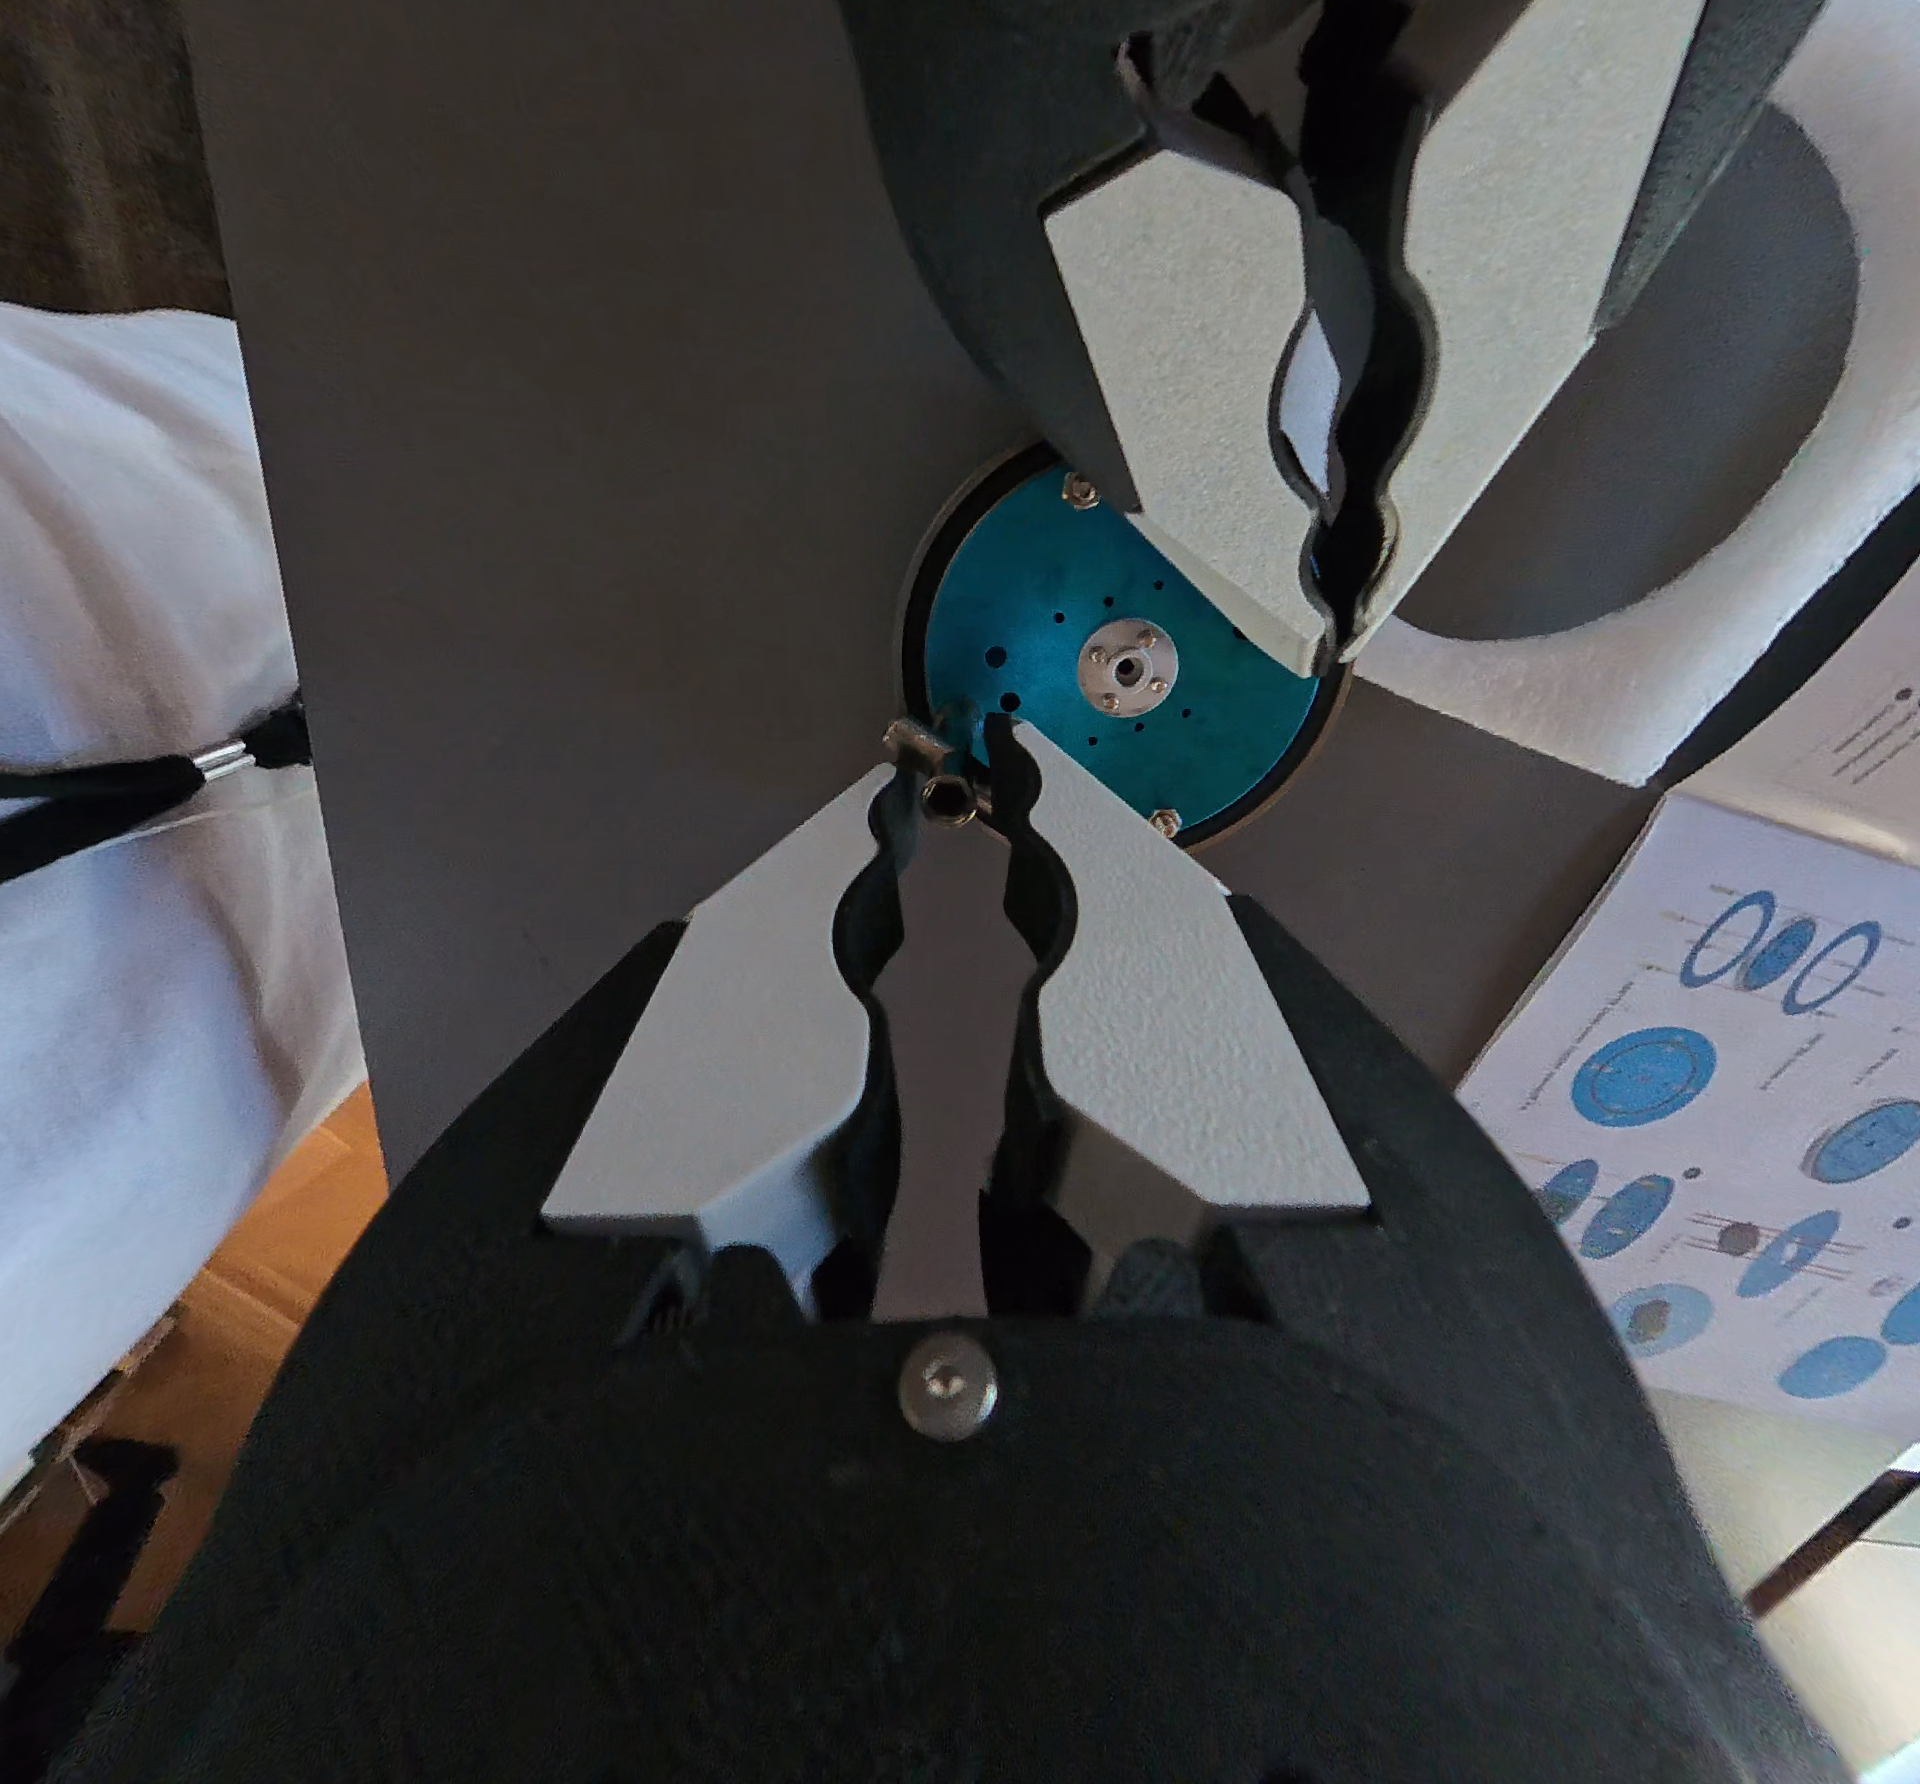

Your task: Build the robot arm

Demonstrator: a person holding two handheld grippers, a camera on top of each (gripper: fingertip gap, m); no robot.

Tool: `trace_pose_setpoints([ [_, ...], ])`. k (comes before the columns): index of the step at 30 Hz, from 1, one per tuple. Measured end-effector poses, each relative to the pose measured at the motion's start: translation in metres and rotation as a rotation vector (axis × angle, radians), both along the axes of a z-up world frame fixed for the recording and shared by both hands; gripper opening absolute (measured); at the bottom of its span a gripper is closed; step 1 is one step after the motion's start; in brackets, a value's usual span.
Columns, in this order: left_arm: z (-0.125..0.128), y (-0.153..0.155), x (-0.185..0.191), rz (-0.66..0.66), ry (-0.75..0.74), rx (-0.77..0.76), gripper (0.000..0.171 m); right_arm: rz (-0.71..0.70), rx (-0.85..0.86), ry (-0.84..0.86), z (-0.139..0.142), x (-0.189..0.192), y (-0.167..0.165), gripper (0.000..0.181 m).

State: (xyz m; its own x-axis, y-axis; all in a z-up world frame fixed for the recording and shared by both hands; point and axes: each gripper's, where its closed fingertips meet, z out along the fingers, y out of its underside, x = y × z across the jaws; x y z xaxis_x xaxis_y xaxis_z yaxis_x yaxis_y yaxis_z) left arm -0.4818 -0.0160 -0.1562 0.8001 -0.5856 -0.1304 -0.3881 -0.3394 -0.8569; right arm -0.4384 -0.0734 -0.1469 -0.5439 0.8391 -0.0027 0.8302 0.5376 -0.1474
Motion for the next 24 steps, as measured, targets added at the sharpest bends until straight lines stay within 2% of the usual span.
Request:
trace_pose_setpoints([
  [4,0.0001,0.0002,-0.0003,0.001,-0.004,-0.002,0.001,0.043,0.033,0.03,0.0001,-0.0014,0.0009,0.014],
  [9,0.0,0.0001,-0.0001,0.004,0.001,0.001,0.001,-0.137,-0.03,0.018,0.0004,-0.0009,0.0007,0.014],
  [14,0.0,0.0002,-0.0002,0.005,0.001,0.0,0.001,-0.2,-0.071,0.036,0.0009,-0.0016,-0.0005,0.014],
  [18,0.0001,0.0005,-0.0003,0.006,-0.01,-0.007,0.0,-0.036,-0.018,0.068,0.0011,-0.0022,0.0006,0.015],
  [20,0.0,0.0007,-0.0004,0.006,-0.01,-0.008,0.0,-0.014,0.007,0.083,0.001,-0.0035,0.0008,0.015],
  [24,0.0001,0.0007,-0.0003,0.008,-0.01,-0.008,0.001,-0.169,-0.072,0.068,0.0013,-0.0031,-0.0001,0.015],
])
